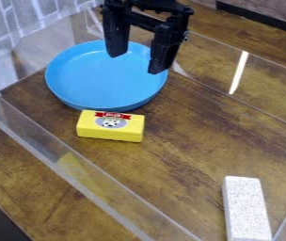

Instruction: Put the white object in the blue tray

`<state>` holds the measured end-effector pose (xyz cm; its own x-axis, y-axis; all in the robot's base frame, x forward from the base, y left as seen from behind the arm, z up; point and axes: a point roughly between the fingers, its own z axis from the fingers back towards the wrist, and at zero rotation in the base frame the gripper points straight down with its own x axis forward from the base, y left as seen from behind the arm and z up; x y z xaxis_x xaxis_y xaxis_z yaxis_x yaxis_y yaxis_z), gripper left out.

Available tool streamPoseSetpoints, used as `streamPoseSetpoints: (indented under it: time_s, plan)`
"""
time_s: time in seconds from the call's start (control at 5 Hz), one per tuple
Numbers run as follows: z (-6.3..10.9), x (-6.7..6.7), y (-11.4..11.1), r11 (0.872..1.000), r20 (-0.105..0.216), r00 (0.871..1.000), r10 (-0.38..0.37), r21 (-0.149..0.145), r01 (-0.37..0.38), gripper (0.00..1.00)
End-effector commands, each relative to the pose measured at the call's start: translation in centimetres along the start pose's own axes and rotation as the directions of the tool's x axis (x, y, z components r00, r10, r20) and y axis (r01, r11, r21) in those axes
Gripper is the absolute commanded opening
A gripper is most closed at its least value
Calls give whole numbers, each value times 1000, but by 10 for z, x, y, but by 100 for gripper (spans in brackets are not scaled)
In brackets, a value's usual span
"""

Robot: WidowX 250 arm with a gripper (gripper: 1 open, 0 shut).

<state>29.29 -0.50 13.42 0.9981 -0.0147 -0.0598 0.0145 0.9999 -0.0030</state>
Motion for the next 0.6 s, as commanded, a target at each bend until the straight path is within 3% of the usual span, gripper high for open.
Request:
streamPoseSetpoints:
  time_s: [0.0,0.2,0.4]
  plan:
    - [-12,1,-3,1000,-16,1000,-11,0,11,100]
    - [-26,2,-10,1000,-33,999,-30,-1,30,100]
    - [-29,1,-32,998,-34,997,-64,-6,64,100]
